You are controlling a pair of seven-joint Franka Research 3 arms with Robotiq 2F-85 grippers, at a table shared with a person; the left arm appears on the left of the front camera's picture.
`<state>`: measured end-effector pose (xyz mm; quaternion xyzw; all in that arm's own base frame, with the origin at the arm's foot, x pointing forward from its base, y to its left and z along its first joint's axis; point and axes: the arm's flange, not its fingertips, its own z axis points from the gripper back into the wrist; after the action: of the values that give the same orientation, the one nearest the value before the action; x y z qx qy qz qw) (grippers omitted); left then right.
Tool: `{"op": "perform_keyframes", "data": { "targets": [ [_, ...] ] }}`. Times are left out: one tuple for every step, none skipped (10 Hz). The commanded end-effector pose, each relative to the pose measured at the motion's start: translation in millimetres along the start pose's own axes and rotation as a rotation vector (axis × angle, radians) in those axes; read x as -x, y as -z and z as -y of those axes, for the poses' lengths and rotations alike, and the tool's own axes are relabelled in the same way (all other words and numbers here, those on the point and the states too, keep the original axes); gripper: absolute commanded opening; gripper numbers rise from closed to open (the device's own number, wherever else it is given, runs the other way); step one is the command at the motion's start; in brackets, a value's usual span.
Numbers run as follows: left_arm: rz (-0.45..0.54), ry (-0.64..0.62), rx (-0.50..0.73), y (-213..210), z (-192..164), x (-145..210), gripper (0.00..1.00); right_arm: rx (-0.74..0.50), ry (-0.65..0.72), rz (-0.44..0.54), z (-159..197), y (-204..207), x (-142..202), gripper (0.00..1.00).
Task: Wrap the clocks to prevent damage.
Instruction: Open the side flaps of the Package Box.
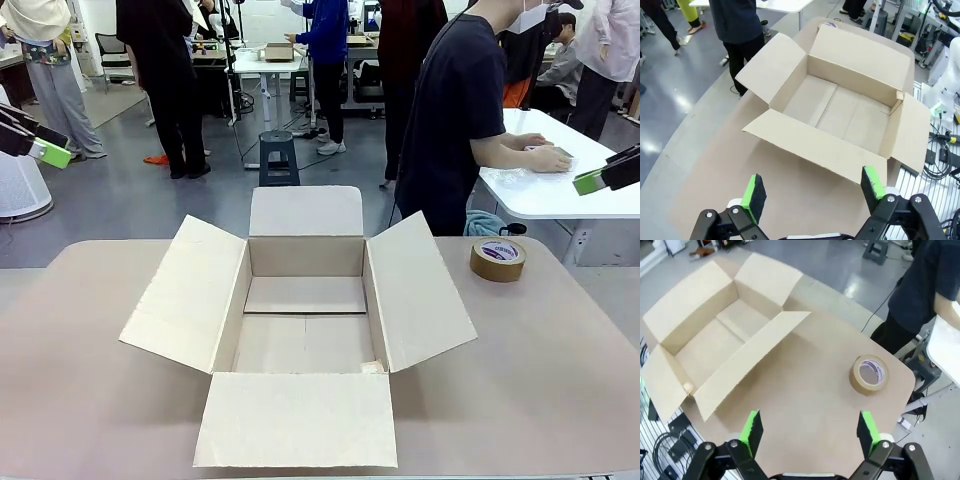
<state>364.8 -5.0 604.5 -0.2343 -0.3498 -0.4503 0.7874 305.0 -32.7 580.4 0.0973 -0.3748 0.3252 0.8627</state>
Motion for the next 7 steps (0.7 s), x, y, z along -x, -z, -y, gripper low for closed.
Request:
{"op": "perform_keyframes", "data": {
  "targets": [
    [0.002, 0.039, 0.006, 6.9, 5.1, -4.0, 1.0, -0.037, -0.047, -0.009, -37.9, 5.9, 35.4, 1.0],
    [-0.013, 0.056, 0.015, 11.3, 7.9, -4.7, 1.0, -0.044, -0.049, -0.005, -37.3, 5.7, 35.4, 1.0],
    [-0.026, 0.073, 0.021, 14.2, 11.0, -4.9, 1.0, -0.047, -0.043, 0.0, -36.6, 5.5, 35.9, 1.0],
    [-0.045, 0.087, 0.026, 18.9, 13.3, -6.8, 1.0, -0.046, -0.037, -0.003, -36.2, 5.4, 35.6, 1.0],
    [-0.07, 0.091, 0.01, 23.3, 17.0, -10.4, 1.0, -0.05, -0.03, -0.015, -37.2, 5.3, 34.6, 1.0],
    [-0.032, 0.051, 0.016, 14.8, 13.4, -11.1, 1.0, -0.04, -0.04, -0.007, -16.9, -12.2, -1.0, 1.0],
    [-0.032, 0.051, 0.016, 14.8, 13.4, -11.1, 1.0, -0.04, -0.04, -0.007, -16.9, -12.2, -1.0, 1.0]
  ]
}}
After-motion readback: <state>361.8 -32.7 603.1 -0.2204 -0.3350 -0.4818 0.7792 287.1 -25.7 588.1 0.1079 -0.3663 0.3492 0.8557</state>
